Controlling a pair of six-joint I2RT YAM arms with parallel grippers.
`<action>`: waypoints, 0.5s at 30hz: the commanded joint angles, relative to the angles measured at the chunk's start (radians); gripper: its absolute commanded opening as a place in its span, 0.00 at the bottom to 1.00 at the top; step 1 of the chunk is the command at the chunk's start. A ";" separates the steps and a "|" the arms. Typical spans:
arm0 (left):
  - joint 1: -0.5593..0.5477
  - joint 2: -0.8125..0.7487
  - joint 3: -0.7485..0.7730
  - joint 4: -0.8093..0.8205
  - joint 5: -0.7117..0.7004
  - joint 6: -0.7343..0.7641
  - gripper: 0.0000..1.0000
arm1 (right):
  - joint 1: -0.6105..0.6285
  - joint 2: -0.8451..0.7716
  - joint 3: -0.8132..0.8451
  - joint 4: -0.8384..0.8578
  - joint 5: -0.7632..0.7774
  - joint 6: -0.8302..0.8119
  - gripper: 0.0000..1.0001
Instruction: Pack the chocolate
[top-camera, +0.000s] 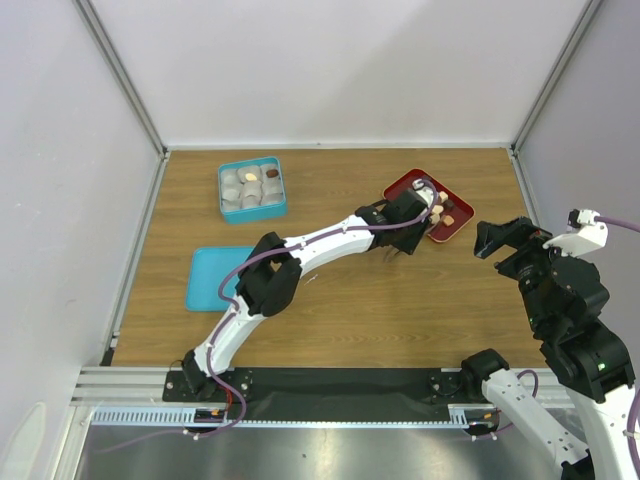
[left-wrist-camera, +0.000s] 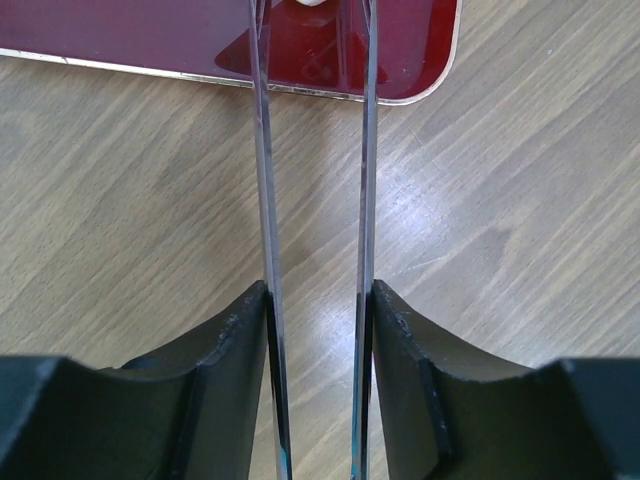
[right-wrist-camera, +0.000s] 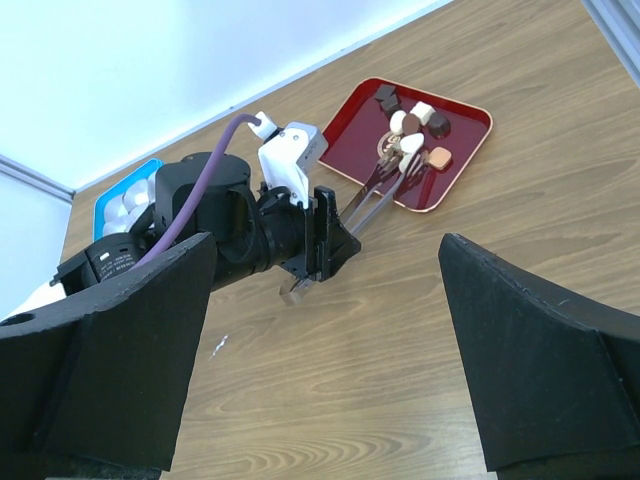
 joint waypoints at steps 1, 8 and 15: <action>0.006 0.002 0.051 0.017 0.019 -0.006 0.47 | -0.001 -0.006 0.018 0.002 0.027 -0.014 0.99; 0.006 -0.070 0.016 0.021 0.002 0.006 0.40 | -0.001 -0.003 0.015 0.006 0.024 -0.005 1.00; 0.006 -0.163 -0.016 0.021 -0.012 0.012 0.38 | -0.001 0.003 0.006 0.015 0.008 0.006 0.99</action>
